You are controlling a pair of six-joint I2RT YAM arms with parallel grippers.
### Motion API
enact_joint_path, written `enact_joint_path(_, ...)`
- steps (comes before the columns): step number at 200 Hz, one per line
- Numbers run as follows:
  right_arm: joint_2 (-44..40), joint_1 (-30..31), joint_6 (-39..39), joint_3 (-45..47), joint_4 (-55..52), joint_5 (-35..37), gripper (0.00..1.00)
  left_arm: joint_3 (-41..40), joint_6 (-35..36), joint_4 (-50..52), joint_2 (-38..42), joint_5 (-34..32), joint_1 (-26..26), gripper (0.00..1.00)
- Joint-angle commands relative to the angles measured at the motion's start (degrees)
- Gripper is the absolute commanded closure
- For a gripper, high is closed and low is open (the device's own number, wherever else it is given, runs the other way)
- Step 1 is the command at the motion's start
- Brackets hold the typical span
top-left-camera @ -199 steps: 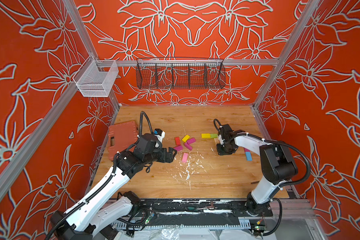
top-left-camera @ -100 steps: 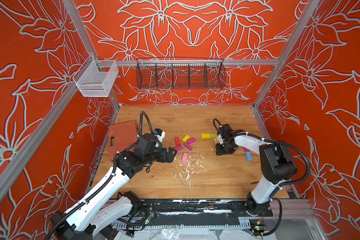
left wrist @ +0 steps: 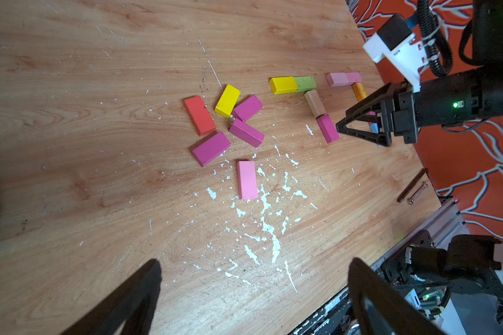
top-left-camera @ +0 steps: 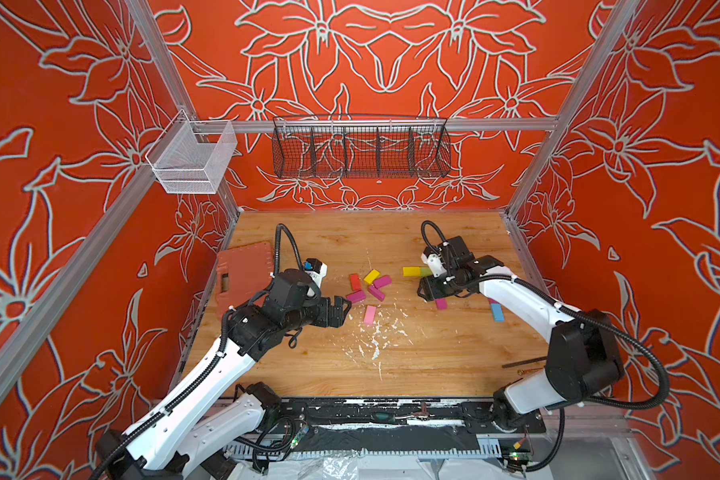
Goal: Assemble the number 7 with building blocks
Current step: Pick up the building block from the center of the board.
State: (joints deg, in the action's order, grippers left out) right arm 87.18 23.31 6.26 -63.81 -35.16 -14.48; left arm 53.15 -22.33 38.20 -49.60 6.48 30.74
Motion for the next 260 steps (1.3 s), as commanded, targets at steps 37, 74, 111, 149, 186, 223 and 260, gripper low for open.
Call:
enact_joint_path(37, 12.3, 8.2, -2.0, -10.7, 3.3, -1.8, 0.40, 1.4, 0.6, 8.6, 4.6, -0.7, -0.2, 0.03)
enact_joint_path(74, 20.3, 12.5, -2.1, -17.4, 2.0, 0.4, 0.44, 0.8, 0.9, 11.0, 7.1, -1.6, -0.2, 0.03)
enact_joint_path(111, 25.6, 14.6, -0.9, -20.3, 1.6, 4.2, 0.46, 0.4, 1.0, 11.2, 9.3, -2.3, -0.2, 0.03)
enact_joint_path(149, 28.4, 15.4, 0.7, -21.3, 1.8, 9.4, 0.51, 0.0, 1.0, 10.8, 9.9, -2.4, -0.2, 0.03)
enact_joint_path(186, 28.8, 15.5, 1.1, -20.8, 3.1, 11.1, 0.55, -0.1, 1.1, 10.6, 9.8, -2.4, -0.2, 0.03)
enact_joint_path(223, 29.1, 15.6, 1.4, -20.7, 3.3, 11.1, 0.70, -0.1, 1.1, 10.5, 9.7, -2.5, -0.2, 0.03)
enact_joint_path(260, 26.3, 15.3, 1.6, -18.7, 3.3, 10.1, 0.78, -0.1, 1.1, 10.1, 9.2, -2.2, -0.2, 0.03)
